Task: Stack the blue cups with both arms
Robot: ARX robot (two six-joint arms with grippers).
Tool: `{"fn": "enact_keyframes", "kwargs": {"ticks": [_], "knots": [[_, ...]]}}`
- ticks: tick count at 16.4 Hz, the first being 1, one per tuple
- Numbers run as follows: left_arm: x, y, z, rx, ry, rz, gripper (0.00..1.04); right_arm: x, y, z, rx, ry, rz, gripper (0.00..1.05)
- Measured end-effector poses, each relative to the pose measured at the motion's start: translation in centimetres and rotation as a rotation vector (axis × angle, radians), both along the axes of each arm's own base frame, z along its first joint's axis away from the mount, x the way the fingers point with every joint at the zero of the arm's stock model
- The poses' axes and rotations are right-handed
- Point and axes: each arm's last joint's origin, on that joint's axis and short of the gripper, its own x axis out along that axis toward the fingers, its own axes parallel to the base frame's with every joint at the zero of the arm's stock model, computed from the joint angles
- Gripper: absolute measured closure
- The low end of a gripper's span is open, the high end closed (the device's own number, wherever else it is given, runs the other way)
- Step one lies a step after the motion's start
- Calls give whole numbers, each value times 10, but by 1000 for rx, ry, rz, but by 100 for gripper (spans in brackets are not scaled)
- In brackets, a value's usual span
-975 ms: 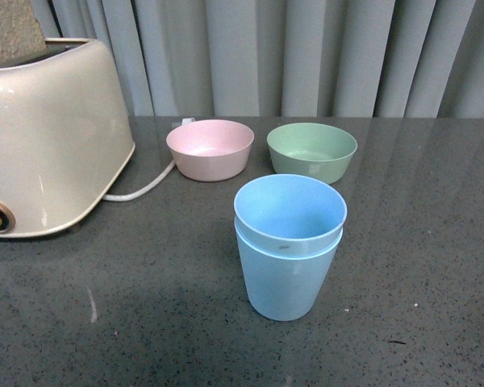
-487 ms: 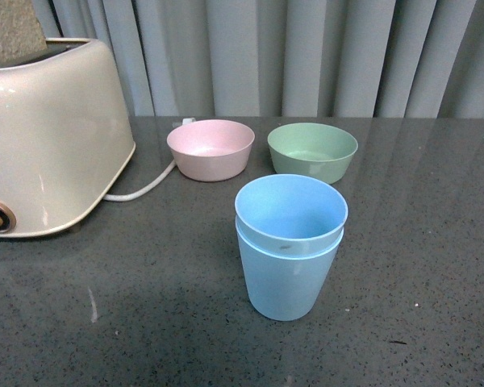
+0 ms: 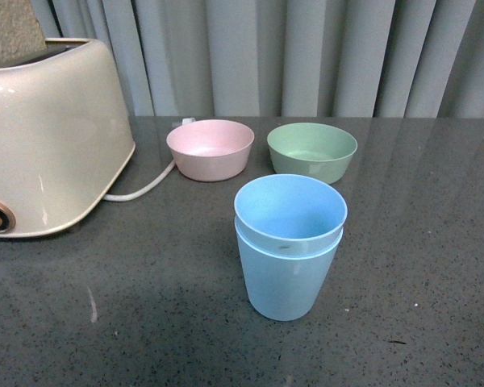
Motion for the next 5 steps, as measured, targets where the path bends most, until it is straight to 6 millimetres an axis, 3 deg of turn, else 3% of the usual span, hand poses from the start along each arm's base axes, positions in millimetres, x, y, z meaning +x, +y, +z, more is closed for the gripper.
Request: {"fn": "enact_keyframes", "kwargs": {"ticks": [5], "knots": [[0,0,0,0,0,0,7,0,0,0,0,0,0,7]]}}
